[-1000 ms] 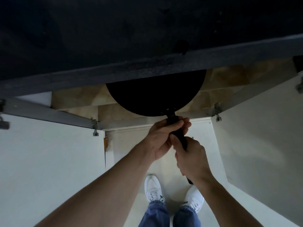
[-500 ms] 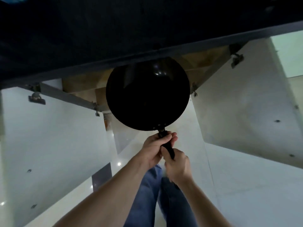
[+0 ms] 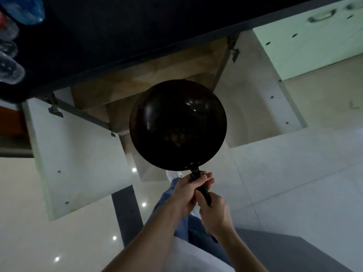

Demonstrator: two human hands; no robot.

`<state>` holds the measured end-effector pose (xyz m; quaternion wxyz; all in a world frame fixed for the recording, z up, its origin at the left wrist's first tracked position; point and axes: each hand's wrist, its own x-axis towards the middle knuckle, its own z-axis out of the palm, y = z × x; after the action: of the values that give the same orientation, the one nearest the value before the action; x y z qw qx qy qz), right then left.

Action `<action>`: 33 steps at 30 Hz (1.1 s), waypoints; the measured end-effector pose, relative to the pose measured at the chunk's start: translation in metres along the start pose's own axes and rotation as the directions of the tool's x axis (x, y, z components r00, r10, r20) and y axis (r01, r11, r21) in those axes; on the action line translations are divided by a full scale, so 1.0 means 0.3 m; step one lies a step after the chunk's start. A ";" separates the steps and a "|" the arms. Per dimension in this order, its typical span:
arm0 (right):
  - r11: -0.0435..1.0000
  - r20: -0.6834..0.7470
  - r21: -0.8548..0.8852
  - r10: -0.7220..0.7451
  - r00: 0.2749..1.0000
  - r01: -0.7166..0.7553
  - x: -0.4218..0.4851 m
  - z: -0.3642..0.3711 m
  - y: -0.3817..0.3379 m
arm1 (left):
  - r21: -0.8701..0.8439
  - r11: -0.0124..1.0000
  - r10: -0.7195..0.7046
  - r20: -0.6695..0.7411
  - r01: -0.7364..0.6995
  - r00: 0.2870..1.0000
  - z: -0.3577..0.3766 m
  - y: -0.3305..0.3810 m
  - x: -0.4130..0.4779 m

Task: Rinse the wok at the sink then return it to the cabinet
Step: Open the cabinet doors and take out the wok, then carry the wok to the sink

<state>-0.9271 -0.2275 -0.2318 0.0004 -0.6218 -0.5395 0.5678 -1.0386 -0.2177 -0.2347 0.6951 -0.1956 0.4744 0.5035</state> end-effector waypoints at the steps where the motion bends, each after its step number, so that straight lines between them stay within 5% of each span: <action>1: 1.000 -0.002 0.025 0.016 1.000 -0.016 -0.031 -0.003 0.012 | 0.015 1.000 0.000 0.006 0.000 1.000 0.001 -0.021 -0.023; 17: 0.942 -0.261 0.326 0.010 0.965 0.078 -0.346 -0.149 -0.202 | 0.359 0.920 0.073 0.243 -0.159 0.967 0.261 0.011 -0.374; 33: 0.798 -0.559 0.554 0.144 0.816 0.239 -0.189 -0.450 -0.529 | 0.698 0.694 -0.209 0.431 -0.177 0.878 0.780 0.265 -0.233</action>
<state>-0.9254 -0.1167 -0.0466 0.3752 -0.7159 -0.3212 0.4935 -1.0038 -0.0450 -0.0477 0.8145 0.2188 0.4438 0.3029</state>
